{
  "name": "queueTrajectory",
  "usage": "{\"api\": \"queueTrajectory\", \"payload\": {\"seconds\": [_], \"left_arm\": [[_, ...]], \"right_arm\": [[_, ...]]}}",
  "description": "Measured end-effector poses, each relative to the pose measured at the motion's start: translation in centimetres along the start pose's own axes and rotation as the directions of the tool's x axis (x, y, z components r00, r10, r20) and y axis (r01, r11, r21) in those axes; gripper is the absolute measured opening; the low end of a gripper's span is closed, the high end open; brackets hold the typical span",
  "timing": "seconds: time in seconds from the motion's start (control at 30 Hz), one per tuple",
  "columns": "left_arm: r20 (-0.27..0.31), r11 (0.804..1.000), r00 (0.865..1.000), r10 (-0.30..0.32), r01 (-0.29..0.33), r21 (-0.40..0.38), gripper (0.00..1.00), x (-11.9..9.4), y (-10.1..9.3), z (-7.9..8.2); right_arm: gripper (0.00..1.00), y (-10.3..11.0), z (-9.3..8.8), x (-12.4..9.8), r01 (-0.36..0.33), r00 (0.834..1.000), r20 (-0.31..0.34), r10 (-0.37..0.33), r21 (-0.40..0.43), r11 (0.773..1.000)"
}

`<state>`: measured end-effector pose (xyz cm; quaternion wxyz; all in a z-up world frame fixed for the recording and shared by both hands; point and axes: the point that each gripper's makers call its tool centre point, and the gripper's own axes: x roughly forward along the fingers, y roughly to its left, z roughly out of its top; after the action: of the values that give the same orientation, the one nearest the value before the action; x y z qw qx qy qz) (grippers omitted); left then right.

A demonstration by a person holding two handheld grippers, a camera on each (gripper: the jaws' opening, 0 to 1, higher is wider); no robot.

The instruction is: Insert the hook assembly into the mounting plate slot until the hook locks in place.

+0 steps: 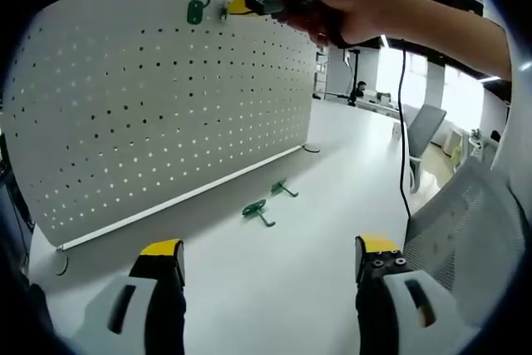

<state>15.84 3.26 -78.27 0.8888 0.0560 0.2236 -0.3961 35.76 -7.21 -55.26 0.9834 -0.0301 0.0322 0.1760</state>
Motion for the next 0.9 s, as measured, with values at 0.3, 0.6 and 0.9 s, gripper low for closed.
{"api": "queueTrajectory", "payload": {"seconds": [0.3, 0.6, 0.9], "left_arm": [[0.010, 1.000, 1.000, 0.004, -0.004, -0.013, 0.86, -0.16, 0.13, 0.18], [0.009, 1.000, 1.000, 0.009, -0.009, -0.014, 0.84, -0.16, 0.25, 0.17], [0.013, 1.000, 1.000, 0.017, -0.017, -0.025, 0.83, -0.35, 0.45, 0.12]], "right_arm": [[0.01, -0.24, -0.23, 0.23, 0.012, 1.000, -0.004, -0.012, 0.026, 1.000], [0.01, -0.16, -0.09, 0.50, 0.030, 1.000, -0.006, -0.030, 0.031, 0.999], [0.01, -0.10, -0.04, 0.75, 0.082, 0.996, -0.031, -0.081, 0.033, 0.996]]}}
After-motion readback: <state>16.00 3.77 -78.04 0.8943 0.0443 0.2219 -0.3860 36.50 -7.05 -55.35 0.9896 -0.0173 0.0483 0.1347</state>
